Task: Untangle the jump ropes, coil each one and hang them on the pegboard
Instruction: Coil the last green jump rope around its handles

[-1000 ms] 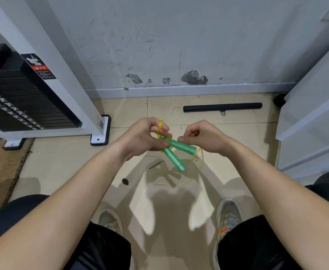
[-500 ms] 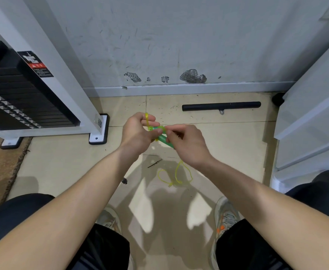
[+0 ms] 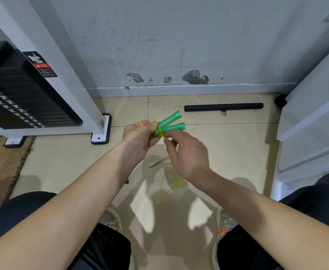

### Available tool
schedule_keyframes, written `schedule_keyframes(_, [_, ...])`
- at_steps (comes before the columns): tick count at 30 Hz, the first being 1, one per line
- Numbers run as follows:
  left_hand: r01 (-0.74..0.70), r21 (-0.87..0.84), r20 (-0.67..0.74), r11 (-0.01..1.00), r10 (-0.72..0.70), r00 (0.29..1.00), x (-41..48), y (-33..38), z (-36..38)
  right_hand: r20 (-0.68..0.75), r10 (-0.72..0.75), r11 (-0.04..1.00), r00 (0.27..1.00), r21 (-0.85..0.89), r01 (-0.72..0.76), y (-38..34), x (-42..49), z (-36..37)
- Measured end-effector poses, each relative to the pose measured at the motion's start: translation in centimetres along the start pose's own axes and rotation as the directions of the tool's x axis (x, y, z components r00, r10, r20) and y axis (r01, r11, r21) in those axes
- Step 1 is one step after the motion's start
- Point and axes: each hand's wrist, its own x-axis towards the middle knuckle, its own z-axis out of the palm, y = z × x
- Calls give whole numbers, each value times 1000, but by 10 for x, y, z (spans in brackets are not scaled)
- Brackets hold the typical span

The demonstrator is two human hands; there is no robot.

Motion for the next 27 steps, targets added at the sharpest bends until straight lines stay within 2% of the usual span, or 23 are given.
schedule_keyframes(4, [57, 0, 43, 998, -57, 997, 0, 6, -2, 11, 6, 998, 1000, -64, -5, 2, 2, 1])
schedule_keyframes(8, [16, 49, 46, 999, -18, 999, -2, 6, -2, 5, 84, 996, 996, -41, -84, 6, 3, 5])
schedule_keyframes(10, [-2, 56, 37, 998, 0, 999, -1, 5, -2, 21, 182, 977, 983, 106, -183, 9, 4, 7])
schedule_keyframes(13, [-27, 38, 46, 999, 26, 999, 1, 9, -3, 155, 256, 860, 954, 414, -298, 11, 4, 14])
schedule_keyframes(16, [-62, 34, 65, 997, 60, 996, 0, 12, -3, 329, 162, 666, 930, 660, -349, 8, 8, 10])
schedule_keyframes(19, [-80, 28, 76, 996, 77, 994, -3, 11, 0, 413, 66, 577, 908, 727, -372, 7, 12, 2])
schedule_keyframes(22, [-83, 3, 86, 997, 83, 993, -4, 12, 0, 387, 20, 579, 922, 747, -326, 11, 14, 3])
schedule_keyframes(27, [-8, 7, 167, 1000, 7, 986, -6, 22, -7, 371, 42, 661, 928, 686, -304, 29, 27, -6])
